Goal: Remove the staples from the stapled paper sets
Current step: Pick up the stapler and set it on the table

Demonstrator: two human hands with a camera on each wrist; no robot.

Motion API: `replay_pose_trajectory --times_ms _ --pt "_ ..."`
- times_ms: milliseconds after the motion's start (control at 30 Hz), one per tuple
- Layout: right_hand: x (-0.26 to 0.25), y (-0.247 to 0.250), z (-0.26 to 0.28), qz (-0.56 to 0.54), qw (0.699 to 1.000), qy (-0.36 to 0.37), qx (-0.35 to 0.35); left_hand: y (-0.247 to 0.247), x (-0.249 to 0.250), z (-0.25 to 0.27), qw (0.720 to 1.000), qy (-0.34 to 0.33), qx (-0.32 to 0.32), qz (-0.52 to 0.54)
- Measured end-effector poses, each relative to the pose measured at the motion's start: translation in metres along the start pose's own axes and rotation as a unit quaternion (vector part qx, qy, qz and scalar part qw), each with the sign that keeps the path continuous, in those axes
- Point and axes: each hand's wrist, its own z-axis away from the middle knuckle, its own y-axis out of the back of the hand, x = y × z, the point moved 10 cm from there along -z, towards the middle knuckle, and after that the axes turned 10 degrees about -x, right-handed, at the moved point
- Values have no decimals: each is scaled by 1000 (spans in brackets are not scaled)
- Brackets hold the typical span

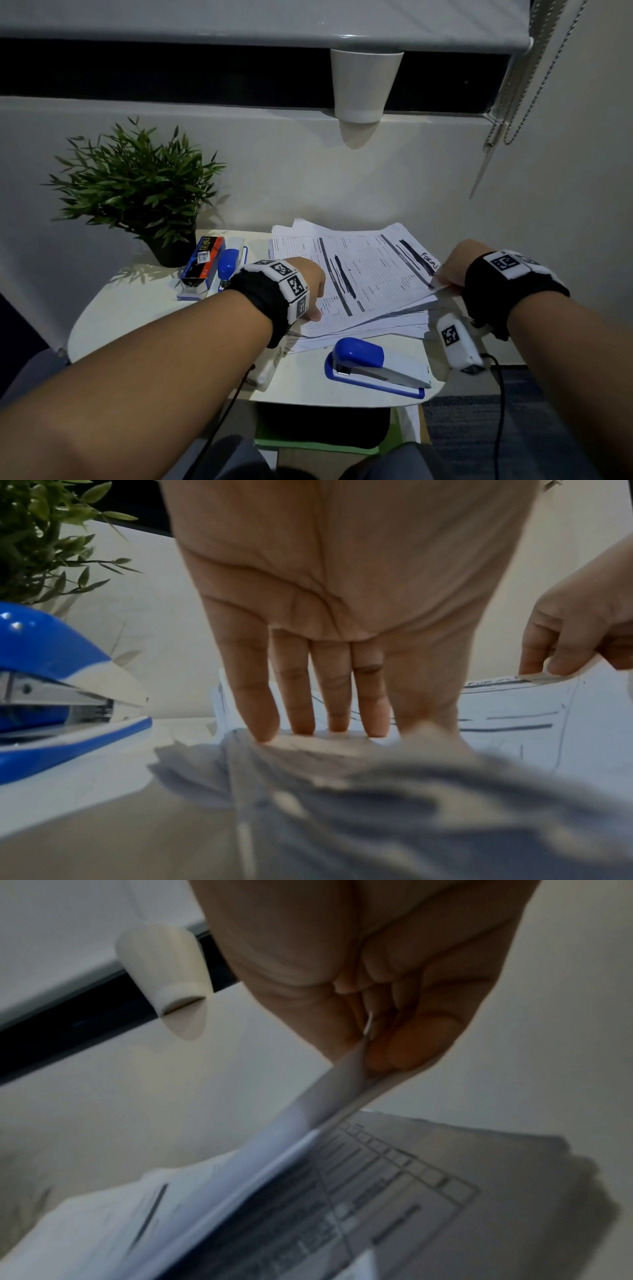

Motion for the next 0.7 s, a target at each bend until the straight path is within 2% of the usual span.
replay_pose_trajectory --times_ms 133,233,300,333,400,433,500,533,600,667,700 --pt "-12 4 22 -101 992 72 35 2 0 3 1000 -1 12 5" --pt "-15 -8 27 -182 979 96 17 1 -3 4 1000 1 14 14" --pt "-15 -4 34 -257 959 120 24 2 -11 7 998 6 25 57" --pt "-13 5 39 -289 946 137 51 4 -18 9 995 8 39 88" --pt "-7 25 52 -364 908 181 98 17 -36 19 980 26 99 170" --pt "1 32 56 -419 880 195 110 29 -47 28 960 38 149 232" --pt "11 41 67 -519 815 227 121 45 -75 40 903 69 235 352" --pt "14 43 77 -546 792 244 123 46 -82 41 877 75 247 406" --pt "17 47 94 -578 756 281 124 43 -78 38 800 19 229 554" --pt "18 43 105 -591 741 296 117 51 -69 44 726 -58 233 644" --pt "17 37 110 -584 750 291 109 59 -72 51 713 -73 257 648"
